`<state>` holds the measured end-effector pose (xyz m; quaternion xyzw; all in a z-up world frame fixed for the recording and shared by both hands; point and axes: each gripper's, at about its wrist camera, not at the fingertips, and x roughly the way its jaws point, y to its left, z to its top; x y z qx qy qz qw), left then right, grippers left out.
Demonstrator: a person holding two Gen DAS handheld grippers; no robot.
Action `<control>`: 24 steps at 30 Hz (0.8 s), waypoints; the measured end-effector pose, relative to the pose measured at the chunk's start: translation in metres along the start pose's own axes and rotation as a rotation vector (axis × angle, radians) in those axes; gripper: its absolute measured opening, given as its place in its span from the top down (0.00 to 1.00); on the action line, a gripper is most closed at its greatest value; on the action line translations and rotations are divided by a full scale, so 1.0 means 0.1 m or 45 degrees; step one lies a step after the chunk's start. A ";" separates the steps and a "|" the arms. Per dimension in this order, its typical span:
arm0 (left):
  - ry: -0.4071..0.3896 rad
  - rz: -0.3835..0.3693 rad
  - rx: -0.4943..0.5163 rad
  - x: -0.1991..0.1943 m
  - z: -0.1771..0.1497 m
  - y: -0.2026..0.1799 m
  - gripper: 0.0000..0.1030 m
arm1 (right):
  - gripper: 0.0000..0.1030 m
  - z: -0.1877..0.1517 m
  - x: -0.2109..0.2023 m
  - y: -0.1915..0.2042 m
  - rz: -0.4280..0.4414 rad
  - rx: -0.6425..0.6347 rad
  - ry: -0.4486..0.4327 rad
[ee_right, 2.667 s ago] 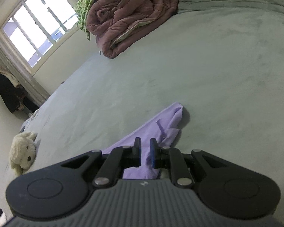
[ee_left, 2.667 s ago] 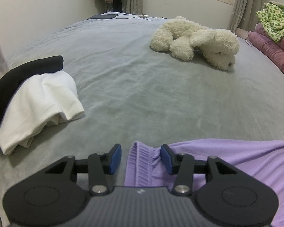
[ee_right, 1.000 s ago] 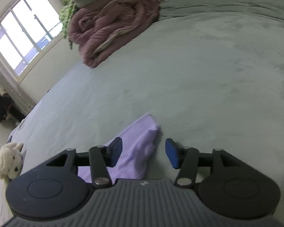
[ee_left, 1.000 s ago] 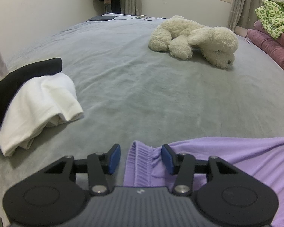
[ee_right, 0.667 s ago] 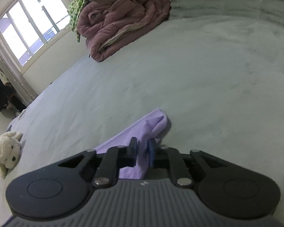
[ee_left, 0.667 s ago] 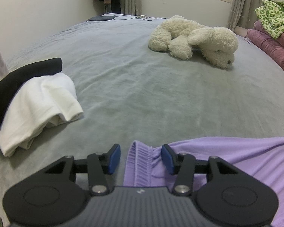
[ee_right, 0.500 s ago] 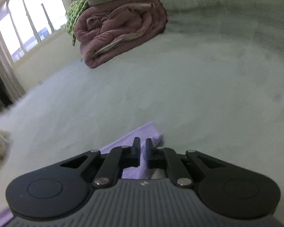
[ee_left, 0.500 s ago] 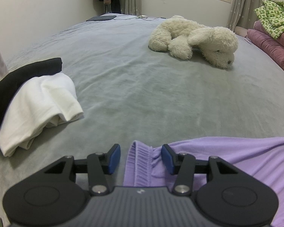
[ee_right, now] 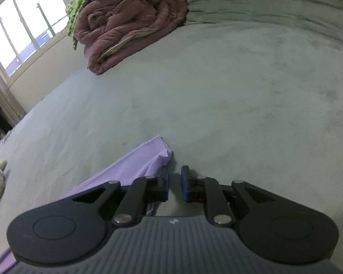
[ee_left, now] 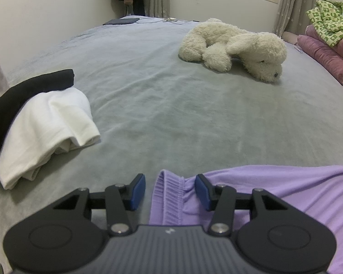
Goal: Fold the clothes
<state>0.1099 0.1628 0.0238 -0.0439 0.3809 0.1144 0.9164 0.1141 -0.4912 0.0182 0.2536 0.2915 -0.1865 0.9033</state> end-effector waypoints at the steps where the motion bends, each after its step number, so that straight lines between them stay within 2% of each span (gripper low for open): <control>1: -0.001 0.002 0.002 0.00 0.00 0.00 0.51 | 0.81 -0.01 0.00 0.06 0.000 -0.044 -0.001; 4: -0.002 0.003 0.004 0.00 0.00 0.00 0.51 | 0.81 -0.05 -0.05 0.23 0.043 -0.119 0.000; 10: -0.001 0.000 0.001 0.00 0.00 0.00 0.51 | 0.81 -0.07 -0.13 0.38 0.104 -0.169 -0.025; 14: 0.000 -0.001 0.001 -0.01 0.00 0.00 0.51 | 0.81 -0.13 -0.07 0.46 0.079 -0.235 0.001; 16: 0.000 -0.001 0.002 0.00 0.00 0.00 0.51 | 0.81 -0.09 -0.09 0.41 0.109 -0.178 -0.022; 20: -0.001 0.002 0.004 -0.01 -0.01 -0.01 0.51 | 0.81 0.03 -0.15 0.07 0.242 0.157 -0.040; 24: -0.003 0.004 0.006 -0.01 -0.01 -0.01 0.51 | 0.81 0.04 -0.12 -0.05 0.222 0.237 -0.004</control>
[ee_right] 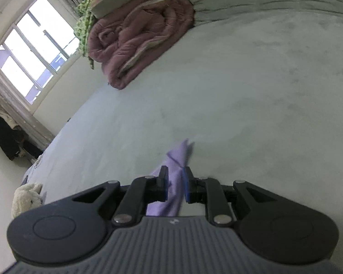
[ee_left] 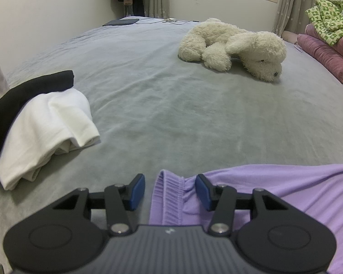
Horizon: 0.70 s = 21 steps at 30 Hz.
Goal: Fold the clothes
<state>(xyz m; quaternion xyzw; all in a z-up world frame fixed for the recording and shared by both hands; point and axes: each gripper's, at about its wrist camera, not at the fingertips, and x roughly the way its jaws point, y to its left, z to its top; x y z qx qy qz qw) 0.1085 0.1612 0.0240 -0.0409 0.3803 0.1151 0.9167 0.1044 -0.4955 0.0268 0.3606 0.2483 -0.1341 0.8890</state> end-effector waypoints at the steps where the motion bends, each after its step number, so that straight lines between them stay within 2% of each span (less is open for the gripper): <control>1: 0.000 0.000 0.000 0.00 0.00 0.00 0.51 | 0.81 0.00 0.00 0.00 0.006 0.007 0.010; 5: 0.000 0.000 0.001 0.00 0.00 0.00 0.50 | 0.81 -0.01 0.01 0.09 0.059 -0.008 0.059; 9: 0.001 -0.002 0.000 0.00 0.00 0.00 0.50 | 0.81 -0.04 0.08 0.15 -0.003 -0.054 0.100; 12: 0.001 -0.002 0.000 0.00 0.01 0.00 0.50 | 0.80 -0.05 0.10 0.12 -0.003 -0.035 0.109; 13: 0.001 -0.002 0.001 0.00 0.00 0.00 0.50 | 0.77 -0.05 0.10 0.11 0.003 -0.023 0.112; 15: 0.001 -0.001 0.003 0.00 0.00 0.00 0.50 | 0.65 -0.06 0.10 0.14 0.002 -0.030 0.104; 17: 0.001 0.000 0.003 0.00 0.00 0.00 0.50 | 0.65 -0.10 0.09 0.19 -0.018 -0.081 0.082; 18: 0.000 0.000 0.003 0.00 0.00 0.00 0.50 | 0.66 -0.11 0.10 0.23 -0.033 -0.128 0.070; 21: 0.000 0.000 0.003 0.00 0.00 0.00 0.50 | 0.84 -0.15 0.12 0.34 -0.068 -0.243 0.064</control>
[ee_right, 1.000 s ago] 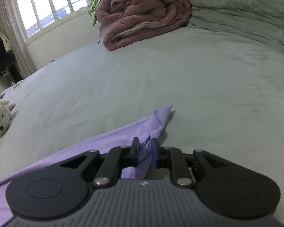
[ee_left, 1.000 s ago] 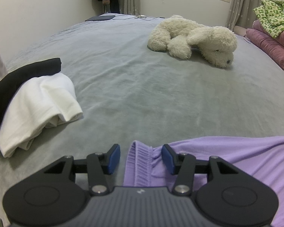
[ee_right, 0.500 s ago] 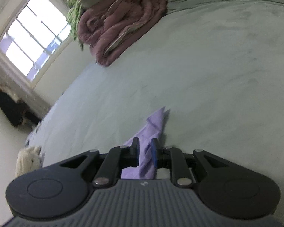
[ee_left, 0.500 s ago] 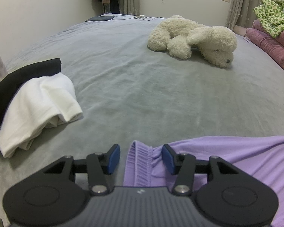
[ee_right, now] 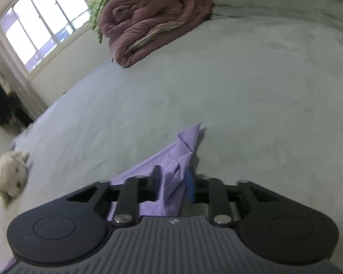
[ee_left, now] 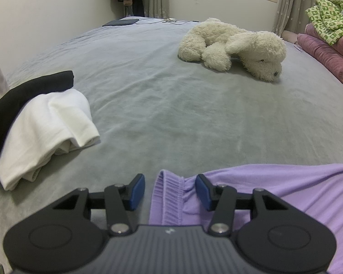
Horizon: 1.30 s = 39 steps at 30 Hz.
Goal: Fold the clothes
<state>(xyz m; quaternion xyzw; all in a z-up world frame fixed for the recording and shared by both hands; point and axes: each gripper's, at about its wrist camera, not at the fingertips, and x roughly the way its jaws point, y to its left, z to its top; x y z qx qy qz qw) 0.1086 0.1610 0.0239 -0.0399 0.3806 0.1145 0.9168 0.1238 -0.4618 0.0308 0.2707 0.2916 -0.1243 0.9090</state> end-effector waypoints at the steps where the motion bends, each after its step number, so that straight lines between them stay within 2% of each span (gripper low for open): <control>1: 0.000 0.000 0.000 0.00 0.00 0.00 0.50 | 0.86 0.00 0.01 0.02 0.002 -0.020 0.007; 3: 0.000 -0.002 -0.001 0.00 0.00 0.00 0.50 | 0.88 -0.02 0.04 0.06 -0.002 -0.060 0.020; 6: 0.001 -0.003 -0.001 0.00 0.00 0.00 0.50 | 0.97 -0.05 0.06 0.10 -0.032 -0.122 0.021; 11: 0.002 -0.004 -0.003 0.00 0.00 0.00 0.50 | 0.97 -0.04 -0.02 0.12 -0.118 -0.168 -0.052; 17: 0.002 -0.006 -0.004 0.00 0.00 0.00 0.50 | 0.98 0.00 -0.23 0.09 -0.225 -0.116 -0.142; 20: 0.002 -0.009 -0.004 0.00 0.00 0.00 0.50 | 0.98 -0.01 -0.27 0.05 -0.282 -0.073 -0.122; 24: 0.004 -0.014 -0.006 0.00 0.01 0.01 0.50 | 0.97 -0.10 -0.12 -0.10 -0.363 0.022 -0.008; 27: 0.008 -0.024 -0.005 0.00 0.01 0.03 0.50 | 0.95 -0.08 -0.07 -0.22 -0.299 0.074 0.002; 29: 0.017 -0.039 -0.002 -0.01 0.03 0.06 0.49 | 0.95 -0.02 -0.11 -0.25 -0.302 0.076 -0.018; 30: 0.022 -0.048 0.000 -0.01 0.03 0.07 0.49 | 0.91 0.00 -0.12 -0.26 -0.319 0.063 -0.032; 31: 0.028 -0.055 0.001 -0.01 0.04 0.09 0.49 | 0.87 0.03 -0.12 -0.26 -0.336 0.049 -0.047; 34: 0.044 -0.072 -0.006 -0.04 0.07 0.19 0.48 | 0.87 0.11 -0.14 -0.25 -0.364 -0.046 -0.083; 37: 0.040 -0.077 -0.020 -0.10 0.10 0.32 0.45 | 0.87 0.12 -0.14 -0.23 -0.293 -0.096 -0.084; 39: 0.021 -0.110 -0.035 -0.16 0.11 0.45 0.43 | 0.87 0.09 -0.10 -0.13 -0.263 -0.187 -0.064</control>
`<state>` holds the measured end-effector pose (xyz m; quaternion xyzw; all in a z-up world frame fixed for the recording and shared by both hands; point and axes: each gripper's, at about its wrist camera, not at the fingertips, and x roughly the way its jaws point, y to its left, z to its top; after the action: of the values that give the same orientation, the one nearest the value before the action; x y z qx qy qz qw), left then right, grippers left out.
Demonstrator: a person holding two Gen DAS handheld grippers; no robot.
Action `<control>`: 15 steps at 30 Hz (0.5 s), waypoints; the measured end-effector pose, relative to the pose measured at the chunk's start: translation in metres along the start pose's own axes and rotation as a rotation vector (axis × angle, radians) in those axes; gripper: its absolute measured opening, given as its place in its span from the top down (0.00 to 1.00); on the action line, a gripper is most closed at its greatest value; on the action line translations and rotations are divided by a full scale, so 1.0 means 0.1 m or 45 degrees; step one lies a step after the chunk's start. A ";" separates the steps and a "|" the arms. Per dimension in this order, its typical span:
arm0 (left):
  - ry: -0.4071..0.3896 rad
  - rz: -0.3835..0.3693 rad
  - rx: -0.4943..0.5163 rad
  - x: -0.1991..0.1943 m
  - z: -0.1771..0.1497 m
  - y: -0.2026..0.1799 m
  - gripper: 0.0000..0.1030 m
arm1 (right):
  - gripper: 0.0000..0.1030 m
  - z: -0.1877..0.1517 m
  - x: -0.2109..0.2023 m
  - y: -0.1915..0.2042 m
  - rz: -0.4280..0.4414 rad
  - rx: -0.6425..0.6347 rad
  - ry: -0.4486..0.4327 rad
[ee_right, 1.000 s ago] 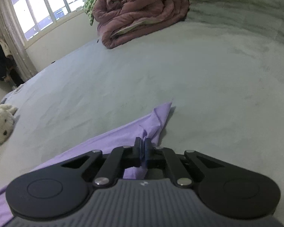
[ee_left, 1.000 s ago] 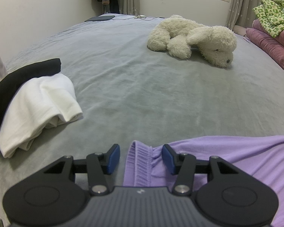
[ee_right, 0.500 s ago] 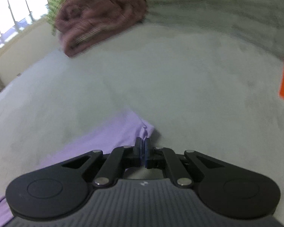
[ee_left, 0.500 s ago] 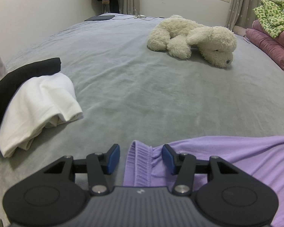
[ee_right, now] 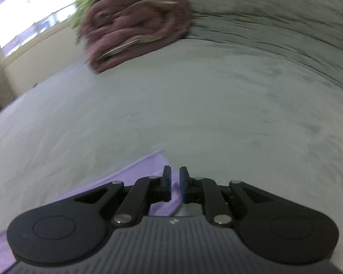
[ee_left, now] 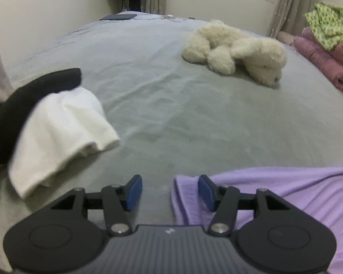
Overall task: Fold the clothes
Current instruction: 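Open the right gripper on the cuff while the left gripper releases the waistband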
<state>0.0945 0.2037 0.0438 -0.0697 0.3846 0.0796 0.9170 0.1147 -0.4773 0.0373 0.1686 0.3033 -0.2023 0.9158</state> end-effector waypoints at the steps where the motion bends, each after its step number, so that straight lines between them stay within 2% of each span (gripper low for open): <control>1: -0.009 -0.024 -0.005 -0.04 0.00 0.06 0.43 | 0.87 -0.01 0.02 0.07 0.008 -0.064 0.002; 7: 0.012 -0.178 0.012 -0.06 -0.04 0.18 0.42 | 0.87 -0.10 0.02 0.29 0.058 -0.338 -0.005; 12: 0.019 -0.348 -0.062 -0.05 -0.02 0.17 0.40 | 0.86 -0.08 0.00 0.23 0.097 -0.344 -0.004; 14: 0.038 -0.362 -0.063 0.02 -0.03 0.12 0.39 | 0.82 -0.05 0.02 0.20 0.107 -0.332 0.001; 15: 0.047 -0.369 -0.064 0.05 -0.03 0.09 0.40 | 0.74 -0.04 0.03 0.19 0.104 -0.333 0.000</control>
<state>0.0938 0.2124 0.0374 -0.1487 0.3852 -0.0452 0.9096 0.1239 -0.4601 0.0363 0.0599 0.3199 -0.1234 0.9375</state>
